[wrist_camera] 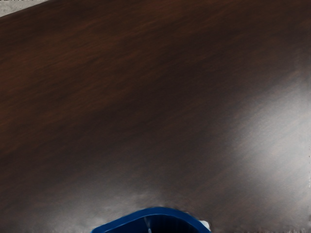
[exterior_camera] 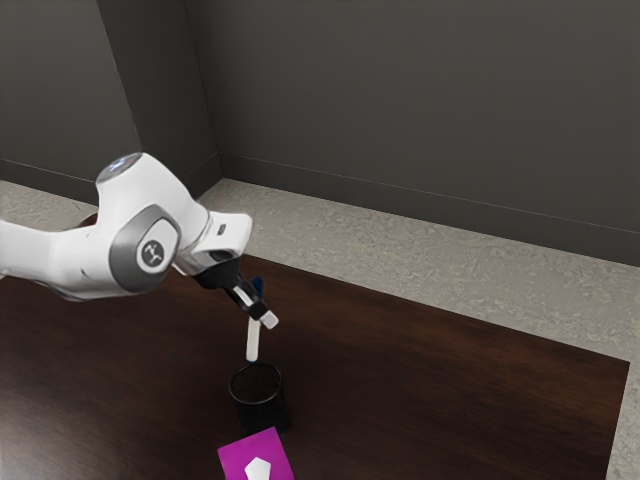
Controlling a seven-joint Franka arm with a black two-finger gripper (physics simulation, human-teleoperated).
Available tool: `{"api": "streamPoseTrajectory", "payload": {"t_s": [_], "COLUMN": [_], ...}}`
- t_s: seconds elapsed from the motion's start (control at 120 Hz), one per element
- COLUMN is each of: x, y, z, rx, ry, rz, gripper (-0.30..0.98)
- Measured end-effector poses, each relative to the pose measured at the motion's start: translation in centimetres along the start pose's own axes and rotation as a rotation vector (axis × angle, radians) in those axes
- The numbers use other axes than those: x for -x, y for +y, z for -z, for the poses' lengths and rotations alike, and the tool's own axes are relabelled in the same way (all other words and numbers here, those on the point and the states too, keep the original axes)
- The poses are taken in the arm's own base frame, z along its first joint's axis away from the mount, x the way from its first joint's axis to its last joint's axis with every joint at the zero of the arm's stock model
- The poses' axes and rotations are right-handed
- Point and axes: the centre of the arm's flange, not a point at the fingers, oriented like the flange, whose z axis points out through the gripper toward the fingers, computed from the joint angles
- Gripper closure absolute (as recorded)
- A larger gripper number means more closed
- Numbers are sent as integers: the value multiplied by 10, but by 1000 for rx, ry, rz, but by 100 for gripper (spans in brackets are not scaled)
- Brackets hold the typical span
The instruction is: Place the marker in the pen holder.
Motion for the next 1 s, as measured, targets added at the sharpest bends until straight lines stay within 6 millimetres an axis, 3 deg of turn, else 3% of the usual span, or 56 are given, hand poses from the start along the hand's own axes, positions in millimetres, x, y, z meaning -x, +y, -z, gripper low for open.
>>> {"api": "streamPoseTrajectory", "payload": {"t_s": [0.142, 0.25, 0.342, 0.558, 0.975, 1.0], "x": [-3, 12, 24, 27, 1, 0], "y": [17, 32, 36, 36, 33, 33], "z": [10, 11, 8, 6, -8, -8], "rx": [19, 41, 47, 48, -10, -11], "ry": [26, 18, 4, 2, 16, 17], "rz": [-29, -41, -37, -34, -67, -68], "gripper": [76, 76, 76, 74, 73, 68]}}
